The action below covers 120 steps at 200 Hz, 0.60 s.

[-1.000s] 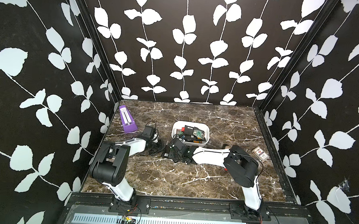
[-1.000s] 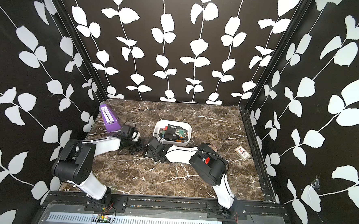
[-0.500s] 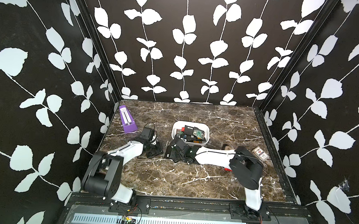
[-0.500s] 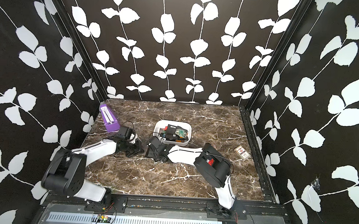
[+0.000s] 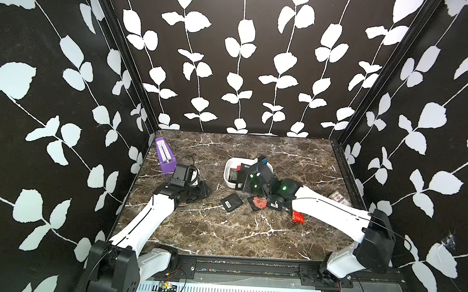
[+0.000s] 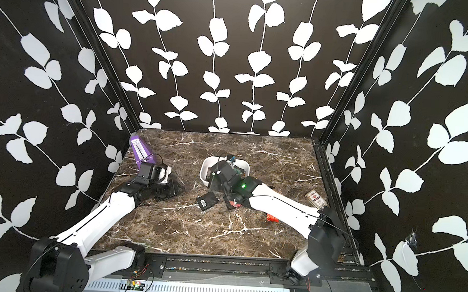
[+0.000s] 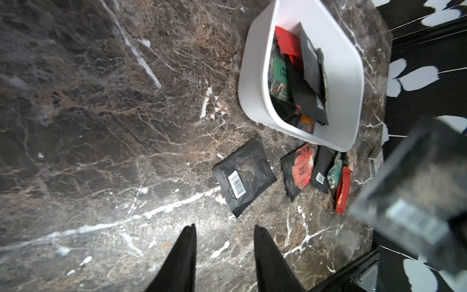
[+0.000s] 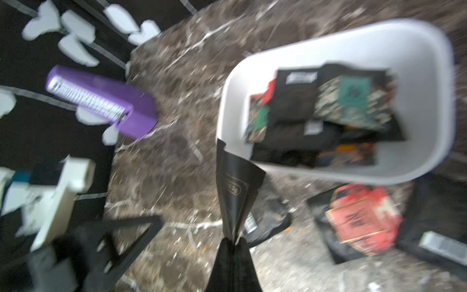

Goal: Put the tea bags into the storage box
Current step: Place the tea bag in the storage box.

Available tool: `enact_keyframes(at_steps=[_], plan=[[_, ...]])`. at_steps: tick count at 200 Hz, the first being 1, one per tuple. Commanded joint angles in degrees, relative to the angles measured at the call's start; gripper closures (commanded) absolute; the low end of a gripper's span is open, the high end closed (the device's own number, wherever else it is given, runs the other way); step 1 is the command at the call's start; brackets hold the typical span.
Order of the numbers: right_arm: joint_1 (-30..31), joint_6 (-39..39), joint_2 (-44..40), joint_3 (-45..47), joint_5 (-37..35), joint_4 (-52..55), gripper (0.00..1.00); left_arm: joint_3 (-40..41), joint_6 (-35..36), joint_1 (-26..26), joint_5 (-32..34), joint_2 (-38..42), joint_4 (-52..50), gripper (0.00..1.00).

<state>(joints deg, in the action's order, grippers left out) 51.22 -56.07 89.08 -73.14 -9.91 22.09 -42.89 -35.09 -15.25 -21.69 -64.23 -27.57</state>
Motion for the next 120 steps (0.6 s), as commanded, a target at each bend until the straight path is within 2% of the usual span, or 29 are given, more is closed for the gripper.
enact_keyframes(at_steps=[1, 43, 74, 101, 108, 120], plan=[[-4.22, 3.38, 2.24, -4.75, 0.64, 2.37, 1.0, 0.63, -0.72, -0.23, -1.76, 1.12, -0.52, 0.64], [-9.49, 5.18, 12.76, -12.77, 4.27, -0.25, 1.0, 2.77, -1.18, -0.59, -2.56, 2.26, 2.22, 0.64], [-9.9, 4.74, 19.26, -19.01, 6.74, -1.39, 1.0, 3.78, -1.52, -0.72, -1.82, 4.11, 3.18, 0.63], [-9.88, 3.35, 22.72, -20.13, 8.42, -3.82, 1.0, 4.87, -2.01, -0.92, -1.06, 5.69, 4.55, 0.62], [-9.97, 3.38, 23.38, -20.43, 8.22, -3.36, 0.95, 5.09, -2.27, -0.92, -0.91, 5.93, 4.75, 0.62], [-10.17, 3.68, 23.61, -20.68, 6.99, -1.46, 0.78, 5.08, -2.44, -1.08, -0.88, 6.22, 5.01, 0.62]])
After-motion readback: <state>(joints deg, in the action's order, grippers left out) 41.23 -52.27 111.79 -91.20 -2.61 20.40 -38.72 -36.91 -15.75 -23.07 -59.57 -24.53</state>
